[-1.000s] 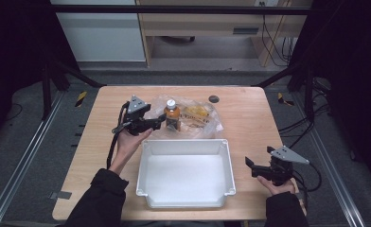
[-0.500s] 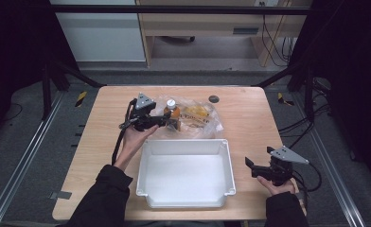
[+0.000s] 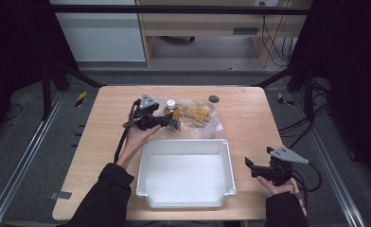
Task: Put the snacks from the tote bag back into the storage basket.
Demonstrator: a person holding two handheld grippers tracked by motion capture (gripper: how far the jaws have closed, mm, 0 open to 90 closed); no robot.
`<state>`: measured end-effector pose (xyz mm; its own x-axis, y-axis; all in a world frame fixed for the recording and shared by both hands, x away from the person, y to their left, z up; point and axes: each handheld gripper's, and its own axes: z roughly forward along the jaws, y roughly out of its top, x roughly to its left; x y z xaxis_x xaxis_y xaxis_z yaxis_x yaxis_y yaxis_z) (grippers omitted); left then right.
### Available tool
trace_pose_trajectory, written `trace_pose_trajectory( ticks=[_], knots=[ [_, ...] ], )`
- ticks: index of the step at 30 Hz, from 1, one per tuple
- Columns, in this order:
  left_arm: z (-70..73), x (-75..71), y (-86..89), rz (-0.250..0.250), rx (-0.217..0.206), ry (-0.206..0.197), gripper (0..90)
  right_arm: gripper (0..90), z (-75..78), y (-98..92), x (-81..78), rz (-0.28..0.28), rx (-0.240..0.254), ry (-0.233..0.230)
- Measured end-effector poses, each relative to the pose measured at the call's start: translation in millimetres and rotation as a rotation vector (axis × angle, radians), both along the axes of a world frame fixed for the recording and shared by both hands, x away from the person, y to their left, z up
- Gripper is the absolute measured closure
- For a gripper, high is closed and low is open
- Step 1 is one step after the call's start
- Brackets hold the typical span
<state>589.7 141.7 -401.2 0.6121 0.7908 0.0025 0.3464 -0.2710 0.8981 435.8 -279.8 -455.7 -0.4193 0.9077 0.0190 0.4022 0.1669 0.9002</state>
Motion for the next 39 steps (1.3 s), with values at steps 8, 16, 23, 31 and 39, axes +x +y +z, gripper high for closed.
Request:
trace_pose_trajectory(
  ticks=[8,16,23,31,39],
  knots=[
    [-4.0,3.5,-3.1,0.003,0.001,0.005,30.3,5.2,-0.2,-0.1,0.2,-0.001,0.004,0.004],
    [-9.3,7.1,-7.7,0.003,0.017,0.014,30.6,5.2,-0.1,-0.4,0.2,0.0,0.003,0.004],
    [-13.3,10.8,-10.9,0.002,0.013,0.029,31.1,5.1,-0.3,-0.2,0.4,0.004,0.002,0.006],
    [-13.6,15.0,-15.7,-0.006,0.034,0.059,31.7,5.1,-0.2,-0.2,0.2,0.005,0.003,0.006],
    [-6.3,10.9,-13.5,0.014,0.017,0.07,38.9,5.2,-0.2,-0.2,0.2,0.006,0.003,0.006]
  ],
)
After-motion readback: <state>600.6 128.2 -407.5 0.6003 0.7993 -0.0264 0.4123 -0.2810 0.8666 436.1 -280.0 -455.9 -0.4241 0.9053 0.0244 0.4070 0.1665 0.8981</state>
